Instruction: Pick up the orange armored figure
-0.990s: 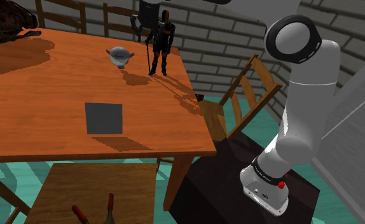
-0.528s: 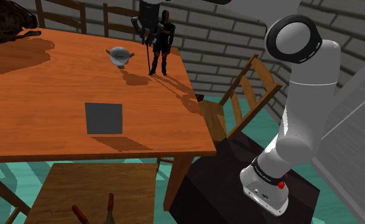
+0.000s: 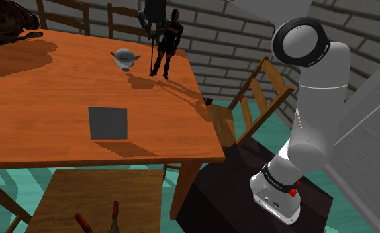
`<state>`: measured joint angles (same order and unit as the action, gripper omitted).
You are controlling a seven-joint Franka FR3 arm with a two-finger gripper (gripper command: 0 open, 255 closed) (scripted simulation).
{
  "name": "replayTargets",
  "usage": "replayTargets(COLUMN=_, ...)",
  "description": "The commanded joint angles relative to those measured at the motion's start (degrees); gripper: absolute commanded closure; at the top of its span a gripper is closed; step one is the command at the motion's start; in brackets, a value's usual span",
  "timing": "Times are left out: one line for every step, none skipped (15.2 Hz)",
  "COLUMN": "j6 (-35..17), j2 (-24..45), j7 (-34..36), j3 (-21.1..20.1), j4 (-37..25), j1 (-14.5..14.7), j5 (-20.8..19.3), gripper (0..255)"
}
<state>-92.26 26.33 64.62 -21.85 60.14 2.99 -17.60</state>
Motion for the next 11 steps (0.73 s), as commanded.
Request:
replayTargets(j6=2.4, j2=1.1, j7=-0.3, j3=0.1, j4=-3.6, j1=0.7, j5=-0.4, gripper=255)
replayTargets(j6=3.6, j2=1.8, j7=-0.5, j3=0.1, j4=-5.4, j1=1.1, j5=-0.6, gripper=255)
replayTargets(j6=4.8, j2=2.5, j7=-0.7, j3=0.2, j4=-7.4, j1=1.6, j5=-0.9, gripper=255)
replayTargets(j6=6.2, j2=3.3, j7=-0.9, j3=0.3, j4=-9.6, j1=2.1, j5=-1.1, gripper=255)
replayTargets(j6=7.6, j2=4.2, j7=-1.1, j3=0.4, j4=-11.9, j1=2.6, j5=-1.5, gripper=255)
replayTargets(j6=9.1, j2=5.3, j7=-1.4, j3=0.6, j4=-14.6, j1=3.3, j5=-1.8, gripper=255)
replayTargets(j6=10.9, j2=6.6, j7=-1.7, j3=0.8, j4=-17.8, j1=4.1, j5=-2.3, gripper=255)
replayTargets(j6=13.0, j2=8.4, j7=-2.2, j3=1.1, j4=-21.8, j1=5.2, j5=-2.8, gripper=255)
replayTargets(j6=16.2, j2=11.5, j7=-3.0, j3=1.8, j4=-28.4, j1=7.0, j5=-3.7, gripper=255)
replayTargets(j6=17.1, j2=12.5, j7=-3.3, j3=2.1, j4=-30.3, j1=7.6, j5=-3.9, gripper=255)
replayTargets(j6=17.0, j2=12.4, j7=-3.3, j3=2.1, j4=-30.2, j1=7.5, j5=-3.8, gripper=255)
